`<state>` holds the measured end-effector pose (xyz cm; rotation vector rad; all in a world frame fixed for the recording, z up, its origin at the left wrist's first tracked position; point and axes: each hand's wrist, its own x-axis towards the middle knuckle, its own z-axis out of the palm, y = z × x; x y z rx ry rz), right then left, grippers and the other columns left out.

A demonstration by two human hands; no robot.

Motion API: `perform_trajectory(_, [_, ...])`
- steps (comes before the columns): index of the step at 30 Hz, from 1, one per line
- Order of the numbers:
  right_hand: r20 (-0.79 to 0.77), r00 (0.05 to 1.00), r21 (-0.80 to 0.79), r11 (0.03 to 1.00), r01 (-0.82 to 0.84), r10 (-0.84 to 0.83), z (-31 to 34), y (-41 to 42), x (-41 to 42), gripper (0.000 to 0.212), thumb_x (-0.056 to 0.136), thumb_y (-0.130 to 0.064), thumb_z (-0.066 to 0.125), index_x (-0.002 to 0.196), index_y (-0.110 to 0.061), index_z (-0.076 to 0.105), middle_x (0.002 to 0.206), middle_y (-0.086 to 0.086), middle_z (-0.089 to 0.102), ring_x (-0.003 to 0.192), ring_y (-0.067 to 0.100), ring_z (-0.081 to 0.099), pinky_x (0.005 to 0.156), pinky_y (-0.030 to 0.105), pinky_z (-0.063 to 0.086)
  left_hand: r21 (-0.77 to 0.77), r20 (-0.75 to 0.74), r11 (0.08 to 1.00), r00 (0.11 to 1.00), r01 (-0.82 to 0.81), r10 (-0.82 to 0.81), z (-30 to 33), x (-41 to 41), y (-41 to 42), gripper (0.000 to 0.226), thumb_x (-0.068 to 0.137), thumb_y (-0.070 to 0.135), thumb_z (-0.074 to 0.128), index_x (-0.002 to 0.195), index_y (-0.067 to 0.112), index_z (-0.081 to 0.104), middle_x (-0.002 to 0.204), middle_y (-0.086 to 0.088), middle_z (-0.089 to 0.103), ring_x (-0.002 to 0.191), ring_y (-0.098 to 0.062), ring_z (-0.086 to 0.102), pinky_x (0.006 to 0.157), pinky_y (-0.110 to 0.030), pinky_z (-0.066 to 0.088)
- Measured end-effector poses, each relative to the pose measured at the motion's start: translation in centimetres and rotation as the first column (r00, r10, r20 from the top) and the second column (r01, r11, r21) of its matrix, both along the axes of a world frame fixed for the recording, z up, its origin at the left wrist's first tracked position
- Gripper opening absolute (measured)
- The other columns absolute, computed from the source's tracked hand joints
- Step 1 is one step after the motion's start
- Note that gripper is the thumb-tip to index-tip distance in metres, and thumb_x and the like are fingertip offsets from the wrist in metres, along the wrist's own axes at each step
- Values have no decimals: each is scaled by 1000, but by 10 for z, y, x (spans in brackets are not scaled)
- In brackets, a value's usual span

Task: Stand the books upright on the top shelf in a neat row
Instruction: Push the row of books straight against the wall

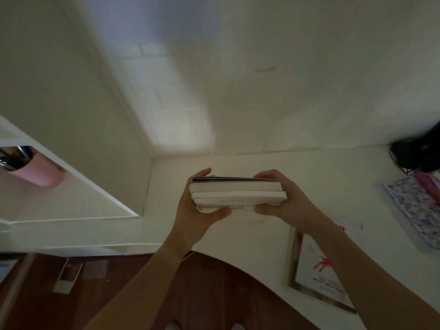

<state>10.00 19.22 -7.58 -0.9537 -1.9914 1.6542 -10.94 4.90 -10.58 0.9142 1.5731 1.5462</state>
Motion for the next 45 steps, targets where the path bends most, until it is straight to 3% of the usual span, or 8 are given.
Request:
perform_trajectory(5, [-72,949,-45,952,303,-306,-31,-38,-21,65,75,30,61,111,-25,59,96,-17,71,93,-14,65,73,9,52,-82,-4,995,999,-50,49,-6,6,5,69,72,-22,80,128,13,65,115,5,76,114,-18,70,87,-26,61])
perform_trajectory(9, [-29,903,-154,894,420,-429,-75,-48,-30,58,77,25,64,93,-31,67,80,-24,74,82,-3,70,66,17,57,-203,75,978,995,-51,68,-38,10,1,50,76,-14,82,110,20,74,102,3,80,103,-16,75,82,-27,62])
perform_trajectory(15, [48,963,-157,950,271,-266,-68,-40,-24,51,79,13,77,105,-30,67,101,-16,72,95,-6,68,72,13,56,-257,112,966,994,26,4,-32,5,-15,44,78,-6,85,116,15,73,106,5,80,104,-11,74,79,-21,60])
perform_trajectory(20, [72,997,-88,996,35,-29,30,-57,-36,58,80,5,80,128,-22,62,116,-13,73,110,7,68,95,35,58,-234,80,972,997,31,-12,64,-15,-58,49,75,-4,87,120,9,73,112,-1,79,107,-18,75,81,-28,62])
perform_trajectory(30, [-348,928,-32,987,-157,136,314,-183,-107,57,78,-5,75,132,-19,60,120,2,74,109,25,72,86,40,61,58,-111,984,978,-171,177,361,-67,-198,62,67,11,95,123,16,69,110,-3,79,101,-24,76,83,-42,63])
perform_trajectory(34, [-433,886,-70,973,-218,167,376,-223,-139,51,70,-6,77,119,-18,70,109,7,78,97,30,75,73,41,63,195,-1,906,923,-376,384,410,-70,-244,38,75,18,89,108,21,72,101,-2,81,88,-23,79,77,-47,65])
perform_trajectory(40, [-422,878,7,970,-245,225,442,-239,-205,56,59,-18,74,115,-18,72,103,8,79,88,28,77,66,38,62,336,-62,810,846,-481,529,466,-102,-276,53,75,56,86,123,44,67,109,9,79,100,-22,77,89,-51,62])
perform_trajectory(45, [-431,850,355,922,-151,305,501,-221,-255,55,72,-27,82,124,-25,63,114,-4,75,105,21,72,86,39,60,571,-149,644,706,-510,692,515,-137,-268,45,83,31,82,124,33,64,107,16,78,93,-5,75,78,-32,65])
